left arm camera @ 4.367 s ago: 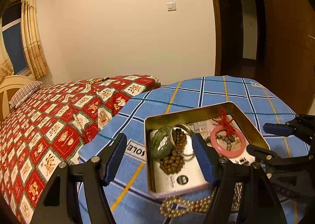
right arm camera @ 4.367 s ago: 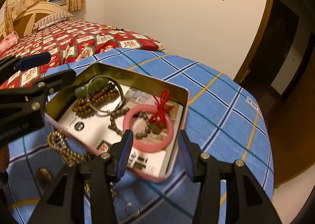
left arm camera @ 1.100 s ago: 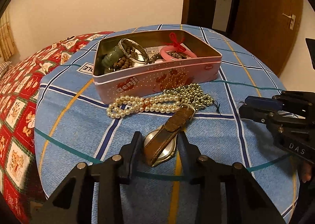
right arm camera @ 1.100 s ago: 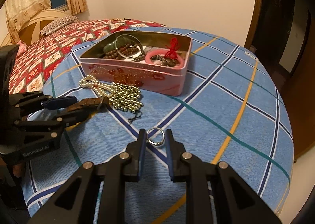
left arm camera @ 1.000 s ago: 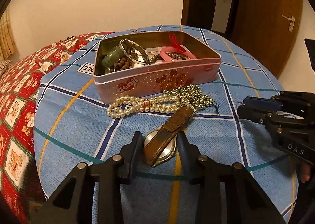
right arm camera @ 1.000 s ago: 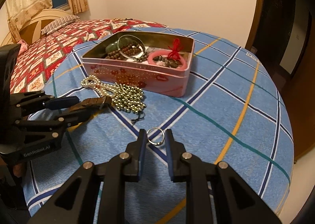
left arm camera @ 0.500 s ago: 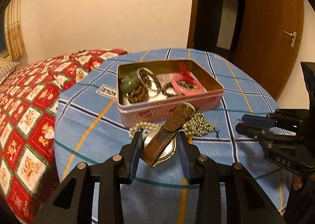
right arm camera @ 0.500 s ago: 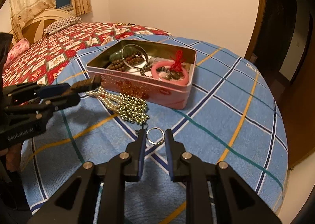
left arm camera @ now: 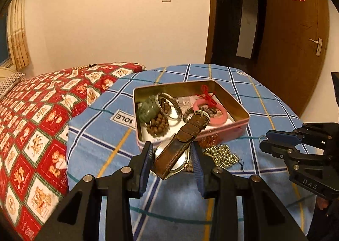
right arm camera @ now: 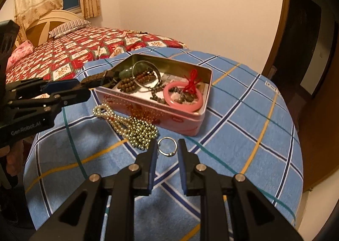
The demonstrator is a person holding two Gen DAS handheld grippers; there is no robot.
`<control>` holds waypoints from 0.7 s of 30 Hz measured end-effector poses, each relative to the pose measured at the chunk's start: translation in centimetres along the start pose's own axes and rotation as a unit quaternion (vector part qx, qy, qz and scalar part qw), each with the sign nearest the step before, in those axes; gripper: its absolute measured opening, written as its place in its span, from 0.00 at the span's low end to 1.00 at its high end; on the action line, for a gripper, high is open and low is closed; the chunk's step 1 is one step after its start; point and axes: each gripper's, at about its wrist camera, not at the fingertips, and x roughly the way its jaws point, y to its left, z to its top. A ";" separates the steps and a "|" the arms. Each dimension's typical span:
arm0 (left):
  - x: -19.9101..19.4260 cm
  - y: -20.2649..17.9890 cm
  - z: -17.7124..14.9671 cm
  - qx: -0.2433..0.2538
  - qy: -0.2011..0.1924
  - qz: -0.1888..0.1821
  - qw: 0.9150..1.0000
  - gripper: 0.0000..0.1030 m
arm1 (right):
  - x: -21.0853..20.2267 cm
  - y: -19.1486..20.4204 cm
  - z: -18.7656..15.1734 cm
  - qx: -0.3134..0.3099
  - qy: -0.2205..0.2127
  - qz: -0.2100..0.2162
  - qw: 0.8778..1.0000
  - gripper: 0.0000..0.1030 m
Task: Organize jewelry
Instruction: 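Lift the watch toward the tin with the left tool while the right tool carries the ring there, then lower the watch into the tin with the left tool while the right tool lowers the ring inside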
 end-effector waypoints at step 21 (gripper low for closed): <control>2.8 0.5 3.6 0.013 -0.010 0.018 1.000 0.36 | 1.0 -1.0 3.4 -0.028 -0.014 -0.018 0.999 0.21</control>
